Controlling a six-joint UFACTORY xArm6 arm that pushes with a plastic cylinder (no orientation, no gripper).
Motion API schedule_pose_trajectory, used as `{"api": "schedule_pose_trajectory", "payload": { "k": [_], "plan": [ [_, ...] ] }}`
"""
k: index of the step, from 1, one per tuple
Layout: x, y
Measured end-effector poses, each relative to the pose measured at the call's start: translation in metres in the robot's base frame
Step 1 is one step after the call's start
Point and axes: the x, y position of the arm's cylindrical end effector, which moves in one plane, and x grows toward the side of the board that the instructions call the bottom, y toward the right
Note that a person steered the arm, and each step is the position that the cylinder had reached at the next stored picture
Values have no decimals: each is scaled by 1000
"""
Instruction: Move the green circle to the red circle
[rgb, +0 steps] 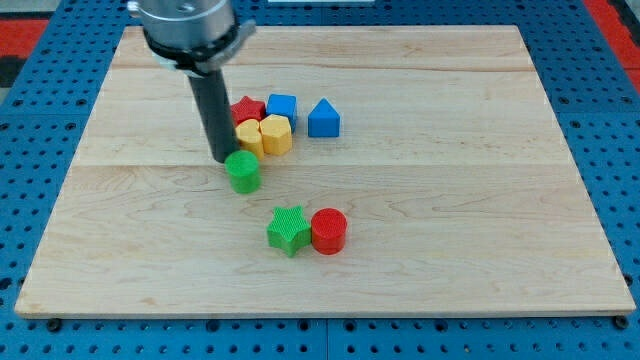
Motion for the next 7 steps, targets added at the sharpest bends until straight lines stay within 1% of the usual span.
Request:
{"api": "schedule_pose_trajectory", "payload": {
  "k": [1, 2, 3, 4, 6, 7],
  "plan": [
    [18, 38],
    [12, 10],
    [25, 0],
    [45, 13],
    [45, 73],
    [42, 60]
  ]
}}
